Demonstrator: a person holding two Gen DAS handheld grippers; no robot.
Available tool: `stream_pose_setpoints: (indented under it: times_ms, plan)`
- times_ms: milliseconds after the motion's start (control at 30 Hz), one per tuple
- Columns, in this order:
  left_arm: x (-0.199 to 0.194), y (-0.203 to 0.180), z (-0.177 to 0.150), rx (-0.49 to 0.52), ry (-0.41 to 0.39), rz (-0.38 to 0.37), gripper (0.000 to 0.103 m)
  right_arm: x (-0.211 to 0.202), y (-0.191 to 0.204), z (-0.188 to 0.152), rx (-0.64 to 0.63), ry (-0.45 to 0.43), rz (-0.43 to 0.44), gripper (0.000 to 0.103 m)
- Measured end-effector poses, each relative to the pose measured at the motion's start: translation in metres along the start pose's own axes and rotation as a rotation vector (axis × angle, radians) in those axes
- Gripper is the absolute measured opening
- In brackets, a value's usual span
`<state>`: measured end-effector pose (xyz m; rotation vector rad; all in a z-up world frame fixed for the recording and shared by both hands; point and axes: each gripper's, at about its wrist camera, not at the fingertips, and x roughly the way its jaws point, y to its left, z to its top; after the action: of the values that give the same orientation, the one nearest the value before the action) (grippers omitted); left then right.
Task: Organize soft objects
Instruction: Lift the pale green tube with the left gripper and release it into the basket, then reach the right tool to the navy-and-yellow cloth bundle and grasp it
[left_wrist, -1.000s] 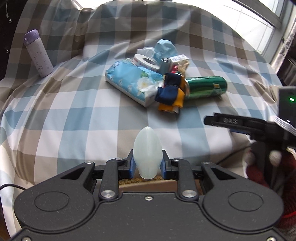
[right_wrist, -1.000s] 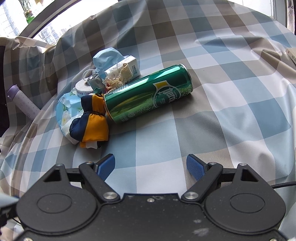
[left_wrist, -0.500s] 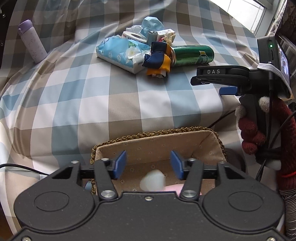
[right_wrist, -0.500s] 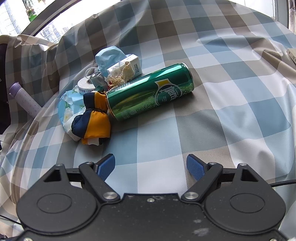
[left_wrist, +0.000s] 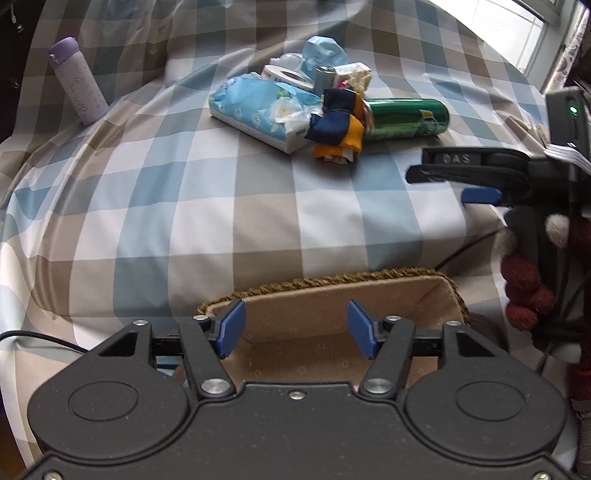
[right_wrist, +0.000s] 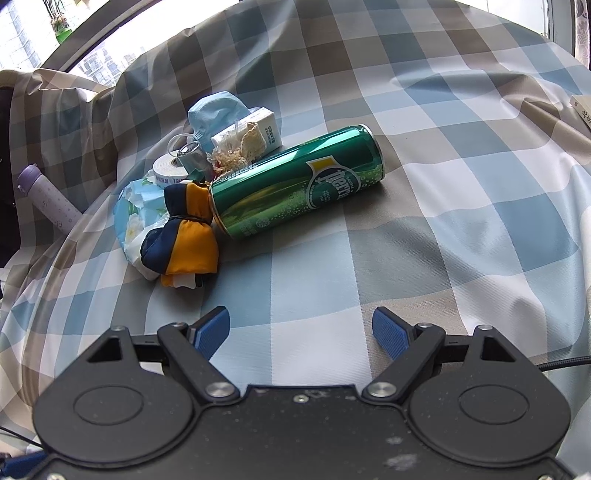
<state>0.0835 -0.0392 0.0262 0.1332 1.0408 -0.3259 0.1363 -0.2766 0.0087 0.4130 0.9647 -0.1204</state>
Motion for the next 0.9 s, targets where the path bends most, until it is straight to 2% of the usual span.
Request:
stream_pose_setpoints:
  times_ms: [167, 400, 533, 700, 800, 900]
  plan:
    - [0.008, 0.007, 0.014, -0.007, -0.04, 0.075, 0.059, 0.002, 0.003, -0.001, -0.013, 0.003, -0.01, 0.085]
    - [0.027, 0.02, 0.044, -0.019, -0.085, 0.125, 0.059, 0.005, 0.005, -0.002, -0.029, 0.007, -0.022, 0.085]
    - [0.038, 0.025, 0.061, -0.027, -0.101, 0.134, 0.059, 0.007, 0.008, -0.003, -0.045, 0.005, -0.035, 0.085]
    - [0.044, 0.028, 0.065, -0.036, -0.105, 0.103, 0.059, 0.002, 0.014, -0.003, -0.061, -0.035, -0.032, 0.084]
    - [0.046, 0.031, 0.062, -0.045, -0.097, 0.083, 0.059, -0.009, 0.029, 0.003, -0.131, -0.098, 0.012, 0.084]
    - [0.048, 0.033, 0.06, -0.046, -0.096, 0.088, 0.059, -0.009, 0.044, 0.013, -0.131, -0.077, 0.107, 0.084]
